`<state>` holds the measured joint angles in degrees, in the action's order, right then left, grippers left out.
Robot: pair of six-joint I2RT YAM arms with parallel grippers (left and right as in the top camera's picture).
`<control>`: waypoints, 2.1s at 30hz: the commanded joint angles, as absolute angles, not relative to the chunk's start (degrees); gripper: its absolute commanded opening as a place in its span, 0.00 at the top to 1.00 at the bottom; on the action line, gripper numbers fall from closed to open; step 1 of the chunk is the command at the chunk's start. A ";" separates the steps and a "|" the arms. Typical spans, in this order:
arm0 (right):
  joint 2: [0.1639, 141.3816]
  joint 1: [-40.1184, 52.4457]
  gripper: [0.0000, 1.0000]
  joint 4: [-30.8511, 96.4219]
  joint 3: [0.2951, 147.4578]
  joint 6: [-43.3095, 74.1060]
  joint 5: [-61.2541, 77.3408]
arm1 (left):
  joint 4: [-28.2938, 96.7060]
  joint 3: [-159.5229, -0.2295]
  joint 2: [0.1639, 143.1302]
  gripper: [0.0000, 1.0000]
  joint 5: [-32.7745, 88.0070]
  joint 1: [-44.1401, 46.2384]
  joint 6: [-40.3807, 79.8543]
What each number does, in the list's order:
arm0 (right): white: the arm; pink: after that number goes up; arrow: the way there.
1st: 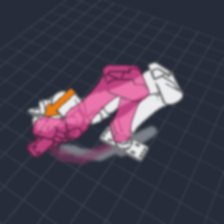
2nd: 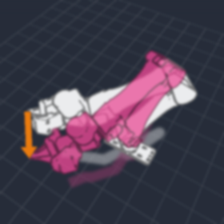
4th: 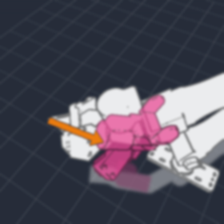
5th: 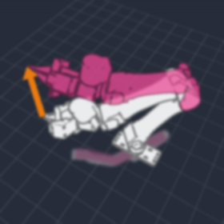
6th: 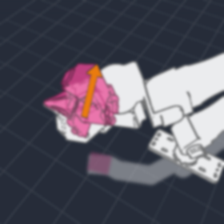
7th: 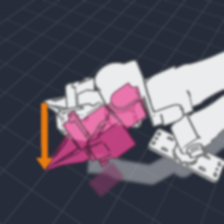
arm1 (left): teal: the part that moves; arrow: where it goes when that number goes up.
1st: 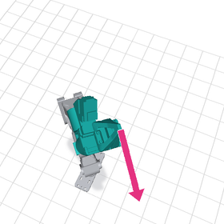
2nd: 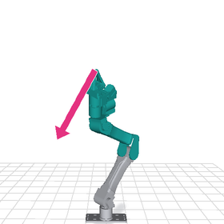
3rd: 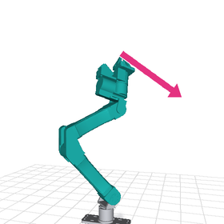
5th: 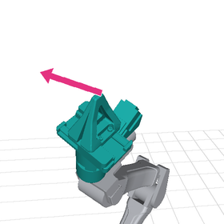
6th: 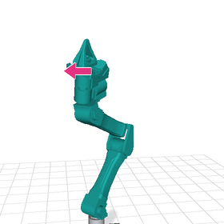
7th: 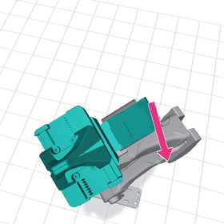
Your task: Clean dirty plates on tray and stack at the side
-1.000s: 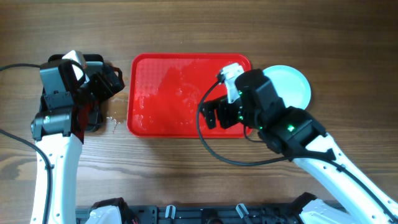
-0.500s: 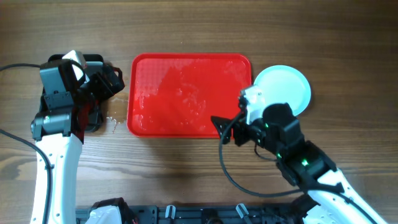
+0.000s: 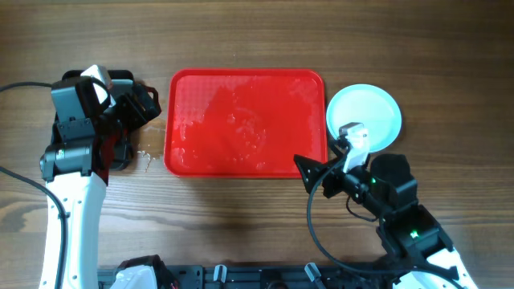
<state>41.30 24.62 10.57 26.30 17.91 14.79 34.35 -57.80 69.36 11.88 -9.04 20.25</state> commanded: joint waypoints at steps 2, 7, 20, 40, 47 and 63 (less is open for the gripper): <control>35.29 22.09 0.00 10.31 22.79 18.44 16.45 | 34.17 -57.76 69.34 0.00 12.40 -8.84 19.94; 27.75 17.65 0.00 10.11 17.39 18.46 16.62 | 34.17 -57.76 69.34 0.00 12.40 -8.84 19.94; 7.84 6.96 0.00 7.66 4.14 21.04 16.80 | 34.17 -57.76 69.34 0.00 12.40 -8.84 19.92; 0.19 4.58 0.00 -10.37 0.27 15.00 12.58 | 34.17 -57.76 69.34 0.00 12.40 -8.84 19.94; 0.19 4.58 0.00 -0.78 0.27 15.03 7.86 | 34.17 -57.76 69.34 0.00 12.40 -8.84 19.94; 0.16 -1.41 0.00 -0.19 0.30 6.02 5.96 | 34.17 -57.76 69.34 0.00 12.40 -8.84 19.92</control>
<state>0.89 0.62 -0.16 0.38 7.70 6.98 34.37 -57.80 69.36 11.88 -9.04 20.25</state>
